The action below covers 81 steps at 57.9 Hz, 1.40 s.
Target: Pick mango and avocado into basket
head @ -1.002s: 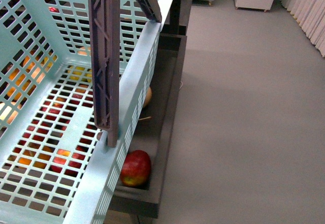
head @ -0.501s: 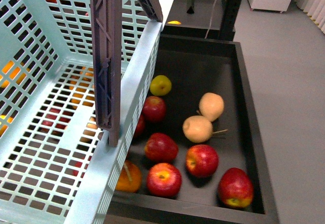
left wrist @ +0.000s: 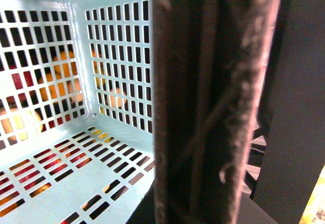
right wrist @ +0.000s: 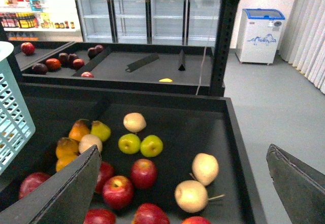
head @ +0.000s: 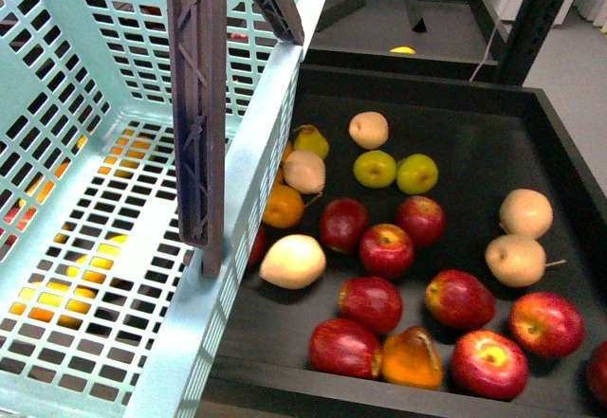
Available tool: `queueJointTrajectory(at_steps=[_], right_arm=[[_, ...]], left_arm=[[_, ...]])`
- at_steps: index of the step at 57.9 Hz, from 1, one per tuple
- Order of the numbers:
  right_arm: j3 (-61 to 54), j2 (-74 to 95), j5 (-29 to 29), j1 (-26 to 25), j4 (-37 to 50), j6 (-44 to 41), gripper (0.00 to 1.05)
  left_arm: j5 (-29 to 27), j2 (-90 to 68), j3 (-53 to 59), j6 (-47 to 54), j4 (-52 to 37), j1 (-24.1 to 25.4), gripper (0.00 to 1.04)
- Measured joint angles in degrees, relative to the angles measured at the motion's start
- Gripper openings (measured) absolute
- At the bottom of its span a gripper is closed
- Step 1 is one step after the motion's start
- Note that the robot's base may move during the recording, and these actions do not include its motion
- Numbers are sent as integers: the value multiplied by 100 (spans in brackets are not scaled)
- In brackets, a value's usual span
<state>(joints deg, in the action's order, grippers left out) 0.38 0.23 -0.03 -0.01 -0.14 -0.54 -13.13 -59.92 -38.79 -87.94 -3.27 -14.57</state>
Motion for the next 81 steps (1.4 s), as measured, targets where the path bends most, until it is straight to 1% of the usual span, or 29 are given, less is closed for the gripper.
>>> queueJointTrajectory(at_steps=[81], right_arm=[[-2,0,0,0,0,0,97]], left_arm=[[-17,11,0,22,0,4,6]])
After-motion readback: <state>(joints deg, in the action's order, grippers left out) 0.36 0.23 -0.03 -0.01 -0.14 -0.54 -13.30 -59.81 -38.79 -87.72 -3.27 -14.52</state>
